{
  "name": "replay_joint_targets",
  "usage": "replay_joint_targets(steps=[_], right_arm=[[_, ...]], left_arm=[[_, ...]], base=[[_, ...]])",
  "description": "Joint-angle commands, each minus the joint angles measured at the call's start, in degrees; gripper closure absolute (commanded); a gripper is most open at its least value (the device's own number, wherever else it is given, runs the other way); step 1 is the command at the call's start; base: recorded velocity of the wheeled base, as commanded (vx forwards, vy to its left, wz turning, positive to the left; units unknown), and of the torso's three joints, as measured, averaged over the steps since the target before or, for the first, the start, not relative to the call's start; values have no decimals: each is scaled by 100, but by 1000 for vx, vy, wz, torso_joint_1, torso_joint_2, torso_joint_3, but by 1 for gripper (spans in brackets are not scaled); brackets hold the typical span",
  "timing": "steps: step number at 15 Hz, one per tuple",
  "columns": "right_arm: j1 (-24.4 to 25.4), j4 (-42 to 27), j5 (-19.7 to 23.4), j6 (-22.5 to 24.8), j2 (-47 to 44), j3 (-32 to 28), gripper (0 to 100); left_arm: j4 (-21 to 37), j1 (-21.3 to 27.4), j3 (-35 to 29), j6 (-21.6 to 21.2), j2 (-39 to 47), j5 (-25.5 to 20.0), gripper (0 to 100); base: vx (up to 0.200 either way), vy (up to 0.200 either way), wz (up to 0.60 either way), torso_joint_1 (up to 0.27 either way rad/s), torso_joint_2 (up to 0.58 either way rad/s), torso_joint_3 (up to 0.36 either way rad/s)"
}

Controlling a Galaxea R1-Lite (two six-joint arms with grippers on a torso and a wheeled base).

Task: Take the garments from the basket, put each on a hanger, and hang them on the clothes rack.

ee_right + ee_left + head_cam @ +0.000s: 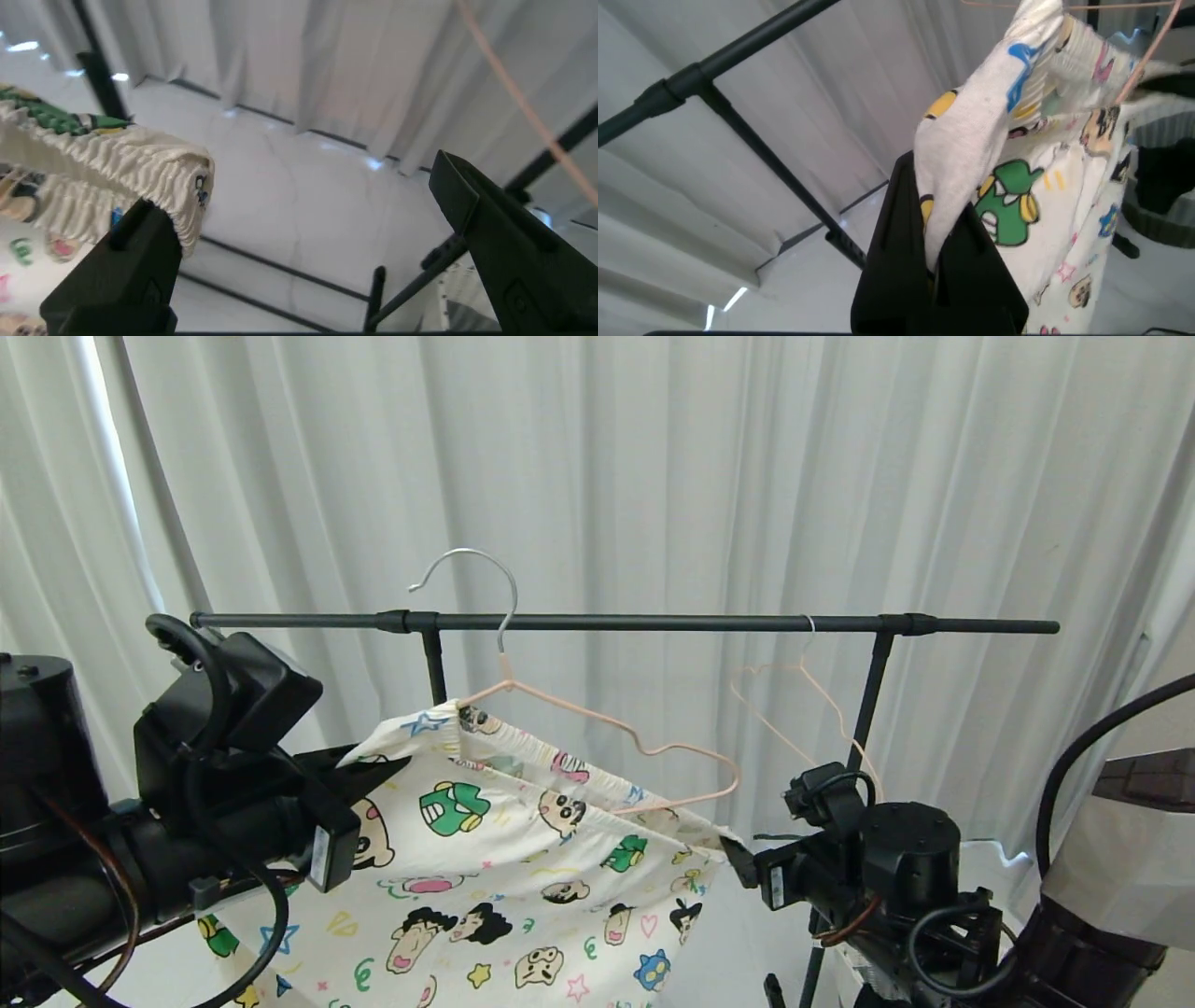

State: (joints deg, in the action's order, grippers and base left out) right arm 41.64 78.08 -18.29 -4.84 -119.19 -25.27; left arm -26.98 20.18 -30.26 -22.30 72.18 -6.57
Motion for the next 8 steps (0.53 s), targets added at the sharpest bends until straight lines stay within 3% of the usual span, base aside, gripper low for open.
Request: replay_joint_targets(steps=[1,8], right_arm=[[-148,-3,36,1,106,75,0],[-306,-3,554,-8,572,383,0]], left_arm=[[-9,-5,152,-20,-90,-2,100],[-9,118,828,-126,-327,-108,100]], base=[[0,0,0,0,0,0],[0,0,0,0,0,0]])
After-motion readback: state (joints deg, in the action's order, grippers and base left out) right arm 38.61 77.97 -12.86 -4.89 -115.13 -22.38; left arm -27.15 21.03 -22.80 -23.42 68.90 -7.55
